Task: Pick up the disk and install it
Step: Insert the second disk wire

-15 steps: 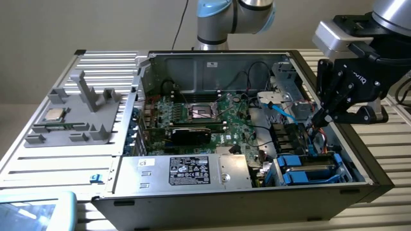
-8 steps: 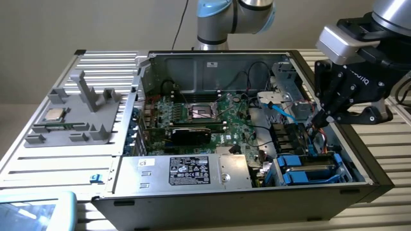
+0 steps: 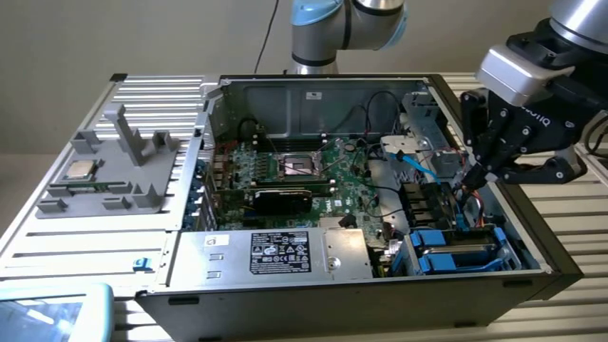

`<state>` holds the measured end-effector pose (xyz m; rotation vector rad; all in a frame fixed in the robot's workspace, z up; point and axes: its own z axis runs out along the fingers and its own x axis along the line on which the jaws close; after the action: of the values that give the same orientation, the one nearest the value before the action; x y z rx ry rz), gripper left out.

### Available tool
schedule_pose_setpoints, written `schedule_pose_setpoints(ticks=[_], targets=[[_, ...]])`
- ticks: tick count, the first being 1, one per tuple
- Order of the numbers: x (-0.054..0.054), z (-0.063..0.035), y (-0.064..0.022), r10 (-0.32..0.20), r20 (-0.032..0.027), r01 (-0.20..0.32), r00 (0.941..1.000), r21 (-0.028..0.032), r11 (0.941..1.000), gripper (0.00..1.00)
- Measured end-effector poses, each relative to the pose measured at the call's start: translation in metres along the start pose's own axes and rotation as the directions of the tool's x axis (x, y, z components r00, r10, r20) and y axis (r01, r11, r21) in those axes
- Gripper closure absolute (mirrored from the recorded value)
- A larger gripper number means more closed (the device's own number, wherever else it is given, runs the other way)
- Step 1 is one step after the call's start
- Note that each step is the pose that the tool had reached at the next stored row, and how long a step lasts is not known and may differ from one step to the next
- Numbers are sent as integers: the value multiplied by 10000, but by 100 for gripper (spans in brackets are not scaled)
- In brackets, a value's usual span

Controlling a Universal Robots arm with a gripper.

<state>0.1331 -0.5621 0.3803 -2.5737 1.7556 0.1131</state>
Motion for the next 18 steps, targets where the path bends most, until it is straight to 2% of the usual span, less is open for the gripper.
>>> schedule_pose_setpoints(ticks=[4,8,12,18], targets=[[0,0,0,-729,-37,729,9973,37,9973,89],[0,0,0,-1447,-69,1447,9895,82,9894,89],[-1,-2,0,-2089,-76,2090,9779,144,9778,89],[0,0,0,-2976,-62,2977,9547,276,9543,89]])
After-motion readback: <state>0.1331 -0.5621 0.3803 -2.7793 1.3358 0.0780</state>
